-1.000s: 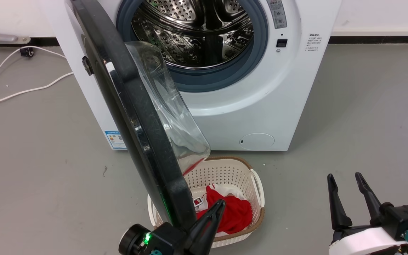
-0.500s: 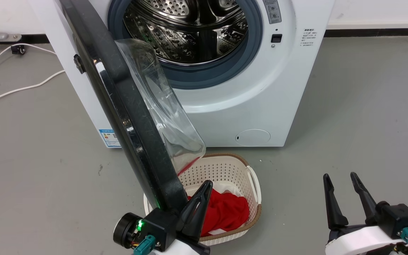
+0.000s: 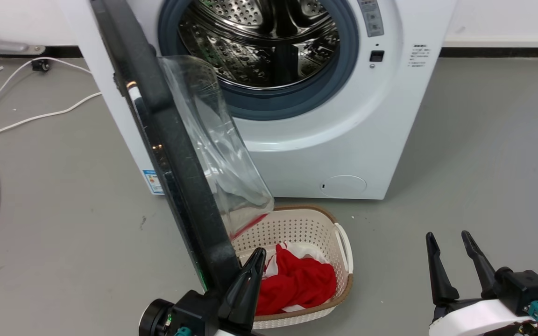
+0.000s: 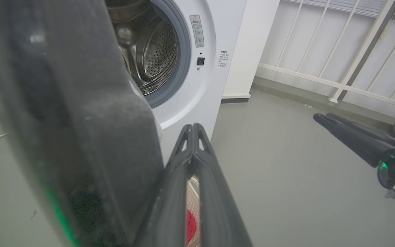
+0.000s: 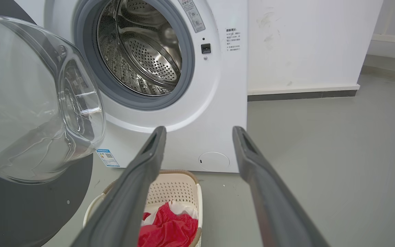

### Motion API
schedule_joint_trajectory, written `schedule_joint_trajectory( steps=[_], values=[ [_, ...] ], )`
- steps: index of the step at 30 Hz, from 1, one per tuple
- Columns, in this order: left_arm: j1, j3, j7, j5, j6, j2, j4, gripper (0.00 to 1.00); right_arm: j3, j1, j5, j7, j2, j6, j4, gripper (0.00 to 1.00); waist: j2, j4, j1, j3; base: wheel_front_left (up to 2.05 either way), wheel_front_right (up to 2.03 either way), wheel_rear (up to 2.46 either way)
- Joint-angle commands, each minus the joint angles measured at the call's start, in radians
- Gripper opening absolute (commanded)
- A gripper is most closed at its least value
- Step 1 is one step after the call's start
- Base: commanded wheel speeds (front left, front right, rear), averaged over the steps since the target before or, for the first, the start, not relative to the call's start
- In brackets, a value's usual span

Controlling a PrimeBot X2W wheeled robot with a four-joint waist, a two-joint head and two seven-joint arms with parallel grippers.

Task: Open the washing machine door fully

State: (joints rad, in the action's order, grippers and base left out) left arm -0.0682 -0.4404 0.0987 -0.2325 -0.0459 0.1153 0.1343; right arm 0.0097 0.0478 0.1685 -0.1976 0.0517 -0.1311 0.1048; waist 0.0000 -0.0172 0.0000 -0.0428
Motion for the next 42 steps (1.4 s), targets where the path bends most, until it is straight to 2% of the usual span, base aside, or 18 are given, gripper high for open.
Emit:
schedule_joint_trajectory(
  steps=[1,3,4,12,19,24,31,42],
  values=[
    [-0.019,0.007,-0.003,-0.002,-0.014,0.006,0.013,0.0,-0.002,0.01,0.001,-0.003,-0.003,0.001,-0.01,1.0,0.0,-0.023,0.0,0.002,0.0,0.0,0.0],
    [-0.03,0.008,-0.002,0.003,-0.022,0.011,0.025,0.0,-0.004,0.015,0.002,-0.001,-0.003,0.001,-0.021,1.0,0.0,-0.047,0.0,0.002,0.0,0.0,0.0],
    [-0.041,0.005,-0.002,0.001,-0.026,0.012,0.037,0.0,-0.006,0.015,0.002,0.002,-0.003,0.001,-0.034,1.0,0.0,-0.091,0.0,0.0,0.0,0.0,0.0],
    [-0.05,0.018,0.009,0.002,-0.047,0.021,0.038,0.0,-0.007,0.022,-0.008,0.017,-0.002,0.001,-0.053,1.0,0.0,-0.214,0.0,0.002,0.0,0.0,0.0],
    [-0.065,0.053,0.022,0.002,-0.076,0.035,0.039,0.0,-0.01,0.017,-0.01,0.025,-0.002,0.001,-0.061,1.0,0.0,-0.292,0.0,-0.004,0.0,0.0,0.0],
    [-0.051,0.104,0.033,-0.015,-0.1,0.053,0.038,0.0,-0.01,0.007,-0.001,0.025,-0.002,0.001,-0.061,1.0,0.0,-0.317,0.0,-0.018,0.0,0.0,0.0],
    [0.007,0.191,0.059,-0.047,-0.109,0.087,0.009,0.0,-0.014,-0.013,-0.009,0.029,-0.002,0.001,-0.066,1.0,0.0,-0.334,0.0,-0.049,0.0,0.0,0.0],
    [0.095,0.358,0.101,-0.116,-0.141,0.142,-0.083,0.0,-0.02,-0.047,-0.047,0.036,-0.002,0.001,-0.073,1.0,0.0,-0.314,0.0,-0.091,0.0,0.0,0.0]
  ],
)
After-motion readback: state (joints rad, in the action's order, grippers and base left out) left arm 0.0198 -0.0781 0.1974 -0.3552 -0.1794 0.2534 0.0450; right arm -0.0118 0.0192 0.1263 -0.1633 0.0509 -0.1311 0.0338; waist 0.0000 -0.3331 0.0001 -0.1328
